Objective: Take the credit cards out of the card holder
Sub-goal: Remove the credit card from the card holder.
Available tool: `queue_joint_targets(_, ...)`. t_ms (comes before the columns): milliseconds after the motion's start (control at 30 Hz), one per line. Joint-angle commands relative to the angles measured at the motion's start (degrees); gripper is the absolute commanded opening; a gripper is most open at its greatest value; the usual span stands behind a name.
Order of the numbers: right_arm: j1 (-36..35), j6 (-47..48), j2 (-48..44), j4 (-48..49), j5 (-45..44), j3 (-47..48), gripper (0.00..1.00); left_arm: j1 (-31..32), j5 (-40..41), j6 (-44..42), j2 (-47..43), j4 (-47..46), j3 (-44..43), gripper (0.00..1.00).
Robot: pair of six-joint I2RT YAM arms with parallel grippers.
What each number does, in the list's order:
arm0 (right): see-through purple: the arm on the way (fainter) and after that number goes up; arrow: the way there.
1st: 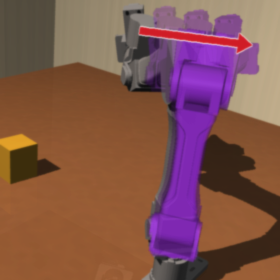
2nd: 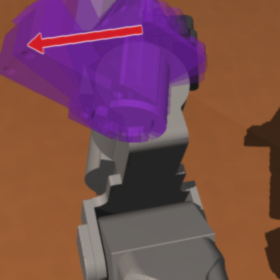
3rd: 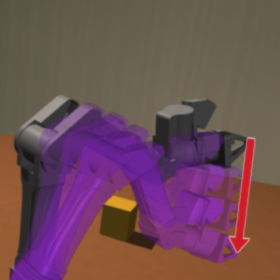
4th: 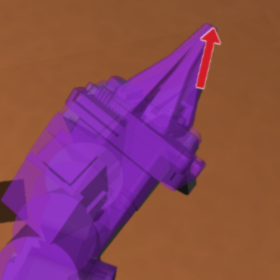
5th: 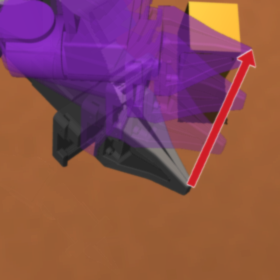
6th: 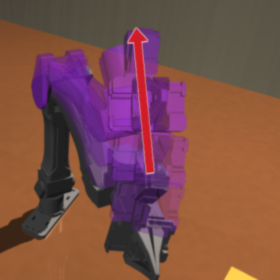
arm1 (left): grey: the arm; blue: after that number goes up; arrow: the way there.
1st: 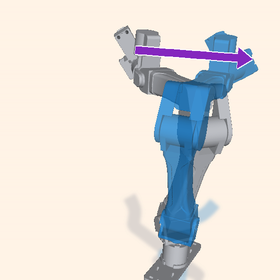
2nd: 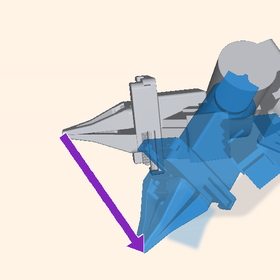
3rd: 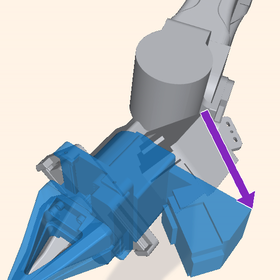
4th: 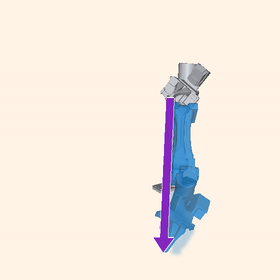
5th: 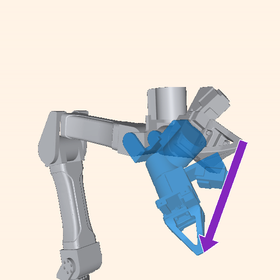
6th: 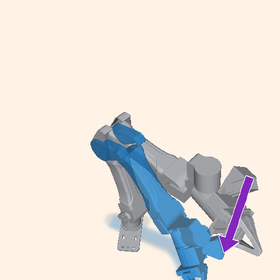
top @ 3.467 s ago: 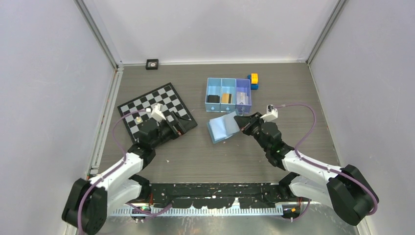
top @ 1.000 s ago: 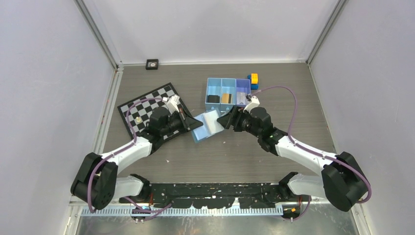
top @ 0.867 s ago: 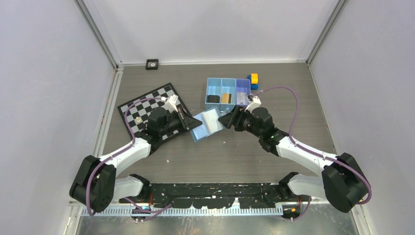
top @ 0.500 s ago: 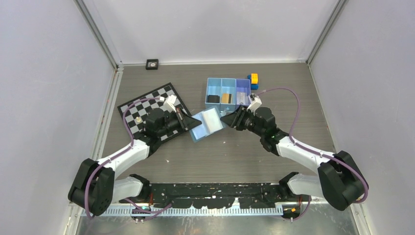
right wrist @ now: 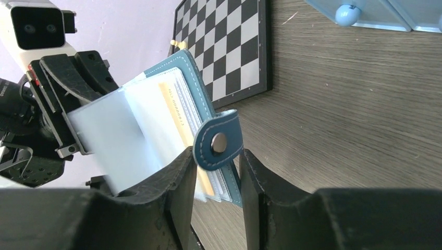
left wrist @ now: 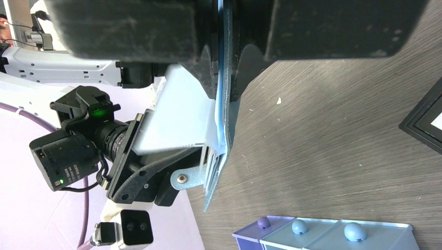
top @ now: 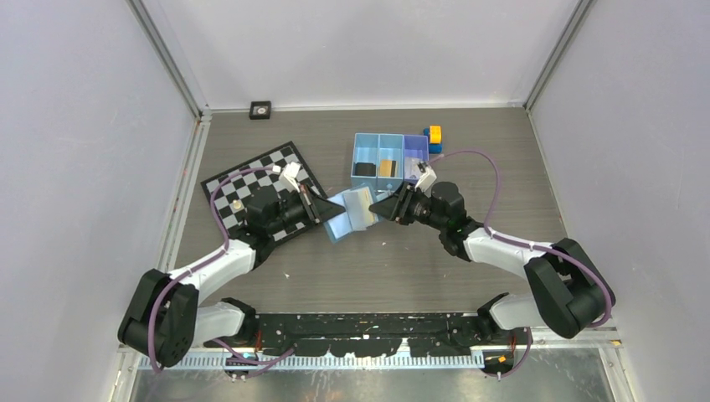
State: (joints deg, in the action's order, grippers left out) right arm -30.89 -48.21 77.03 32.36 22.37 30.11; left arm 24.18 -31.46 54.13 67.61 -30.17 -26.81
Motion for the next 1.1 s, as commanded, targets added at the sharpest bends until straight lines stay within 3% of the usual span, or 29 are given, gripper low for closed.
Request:
queue_joint_targets(0, -2.2, -0.6, 0.6, 5.8, 5.8, 2.6, 0.43, 0.2, -2.7, 2.0, 1.1, -7.7, -0.8, 0.0)
queue_joint_targets(233, -3.8, 0.7, -0.1, 5.8, 5.8, 2.9, 0.55, 0.2, -2.1, 1.8, 1.2, -6.4, -1.0, 0.0)
queue_joint_targets(400, -4.5, 1.3, 0.4, 5.8, 6.7, 3.5, 0.46, 0.1, -2.5, 1.9, 1.2, -7.1, -1.0, 0.0)
queue_joint_targets(600, -7.2, 5.0, 0.5, 0.5, 4.8, 5.8, 0.45, 0.2, -4.0, 2.9, 2.4, -9.1, -1.0, 0.0)
queue_joint_targets(733, -8.2, 6.3, 0.9, -2.2, 3.6, 7.2, 0.31, 0.1, -4.1, 3.0, 2.9, -8.9, -1.3, 0.0)
queue_joint_targets(867, -8.3, 6.5, 0.8, -4.6, 1.6, 7.8, 0.09, 0.1, -2.9, 2.1, 3.0, -5.4, -1.9, 0.03)
queue_joint_targets(967, -8.3, 7.0, -0.7, -7.6, -2.5, 7.9, 0.01, 0.1, 2.2, -1.5, 0.5, 5.7, -3.5, 0.08)
queue_joint_targets(1067, -8.4, 7.1, -1.8, -10.7, -6.7, 8.1, 0.0, 0.1, 7.6, -4.1, -3.2, 12.6, -4.0, 0.14)
